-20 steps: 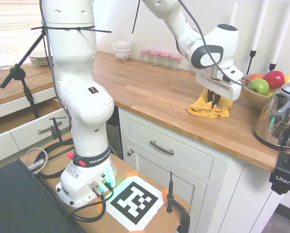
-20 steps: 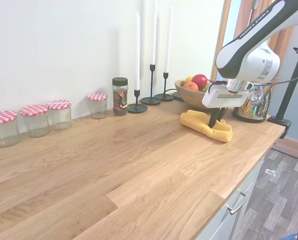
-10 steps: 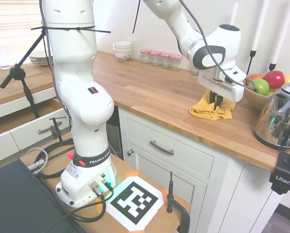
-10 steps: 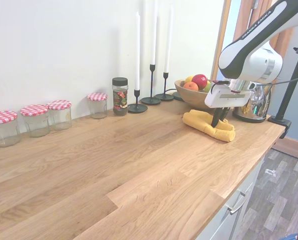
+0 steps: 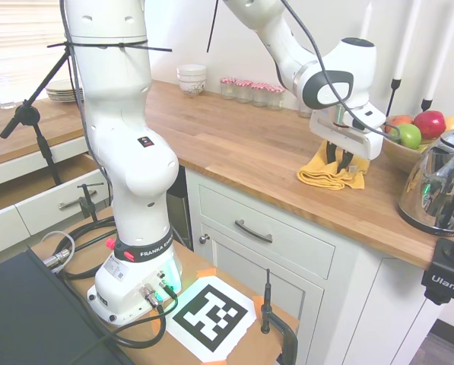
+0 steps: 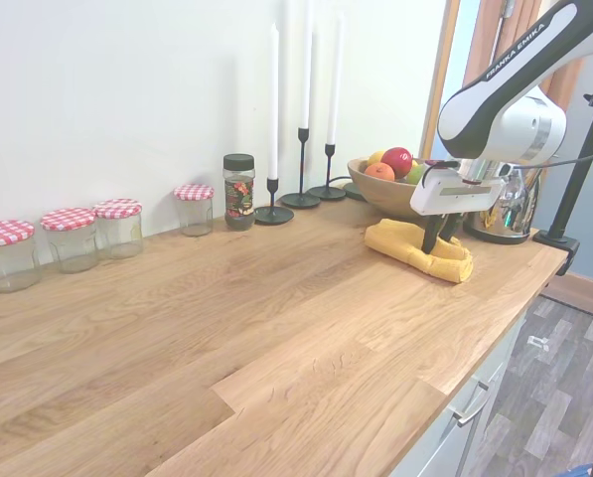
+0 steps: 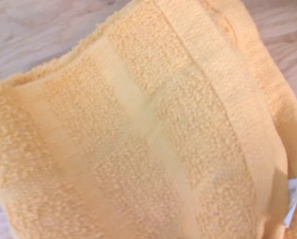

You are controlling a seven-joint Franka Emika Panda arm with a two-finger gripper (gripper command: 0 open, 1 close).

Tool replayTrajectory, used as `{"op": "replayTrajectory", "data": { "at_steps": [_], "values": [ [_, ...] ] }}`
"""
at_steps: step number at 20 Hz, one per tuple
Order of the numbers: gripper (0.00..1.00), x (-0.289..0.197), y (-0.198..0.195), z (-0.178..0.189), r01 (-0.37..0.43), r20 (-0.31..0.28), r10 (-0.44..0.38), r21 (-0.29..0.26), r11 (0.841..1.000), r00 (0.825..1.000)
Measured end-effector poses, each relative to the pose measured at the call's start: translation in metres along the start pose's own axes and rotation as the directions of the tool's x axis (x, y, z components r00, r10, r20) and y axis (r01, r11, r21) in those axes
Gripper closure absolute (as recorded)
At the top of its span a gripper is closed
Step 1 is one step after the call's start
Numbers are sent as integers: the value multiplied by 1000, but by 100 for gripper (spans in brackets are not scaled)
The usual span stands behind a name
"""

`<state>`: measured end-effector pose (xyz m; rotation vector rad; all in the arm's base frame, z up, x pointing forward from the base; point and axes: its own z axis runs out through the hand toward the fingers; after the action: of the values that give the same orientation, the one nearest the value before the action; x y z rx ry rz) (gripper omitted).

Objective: Wipe the counter

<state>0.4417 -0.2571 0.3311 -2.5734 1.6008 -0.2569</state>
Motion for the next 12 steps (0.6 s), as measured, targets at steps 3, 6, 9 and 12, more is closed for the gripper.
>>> {"op": "replayTrajectory", "data": {
  "at_steps": [3,6,9,12],
  "values": [
    [0,1,1,-3,-6,-5,6,1,1000,1000],
    [0,3,1,-8,-11,-15,11,5,1000,1000],
    [0,3,2,-15,-13,-26,14,10,1000,1000],
    [0,1,5,-21,-15,-33,16,15,1000,999]
  ]
}}
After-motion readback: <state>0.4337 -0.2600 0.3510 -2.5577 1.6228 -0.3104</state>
